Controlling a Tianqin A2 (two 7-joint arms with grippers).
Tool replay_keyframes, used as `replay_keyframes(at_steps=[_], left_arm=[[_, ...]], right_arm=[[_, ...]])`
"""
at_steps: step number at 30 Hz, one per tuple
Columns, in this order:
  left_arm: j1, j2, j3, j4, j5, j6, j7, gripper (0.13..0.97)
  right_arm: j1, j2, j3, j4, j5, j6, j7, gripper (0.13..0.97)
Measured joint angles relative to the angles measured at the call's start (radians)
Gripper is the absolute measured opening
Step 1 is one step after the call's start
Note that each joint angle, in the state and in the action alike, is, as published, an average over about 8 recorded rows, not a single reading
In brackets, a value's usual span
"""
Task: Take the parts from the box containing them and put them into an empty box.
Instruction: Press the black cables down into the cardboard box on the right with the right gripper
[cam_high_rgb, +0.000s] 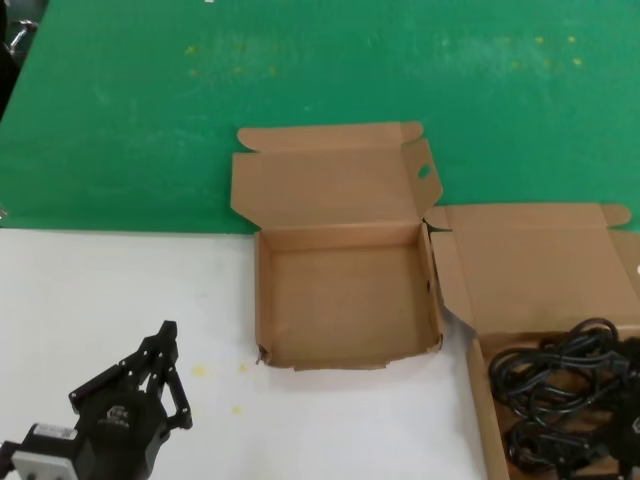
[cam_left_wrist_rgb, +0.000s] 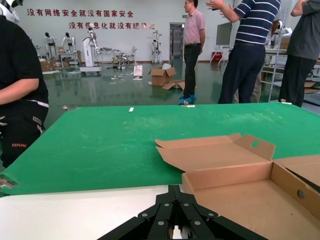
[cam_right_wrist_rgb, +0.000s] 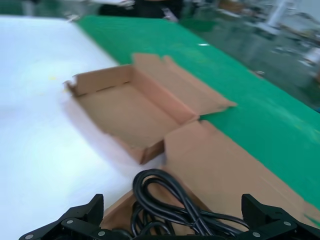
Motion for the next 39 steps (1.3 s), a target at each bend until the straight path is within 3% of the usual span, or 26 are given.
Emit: replay_keyframes(at_steps=[7, 13, 27, 39], left_arm=[[0.000, 0.000, 0.000, 0.000, 0.000, 0.000, 0.000, 0.136], [0.000, 0.000, 0.000, 0.000, 0.000, 0.000, 0.000, 0.135], [0.000, 0.000, 0.000, 0.000, 0.000, 0.000, 0.000, 0.135], [0.000, 0.000, 0.000, 0.000, 0.000, 0.000, 0.000, 0.135]], right_arm=[[0.116, 0.028, -0.044, -0.032, -0.254, -0.170, 0.144, 0.966], [0.151, -0.012, 0.019, -0.070, -0.388, -0.340, 0.132, 0.966], [0.250, -0.170, 0.163, -0.215, -0.458, -0.619, -0.117, 0.966], [0.289, -0.253, 0.226, -0.314, -0.514, -0.717, -0.227, 0.942]])
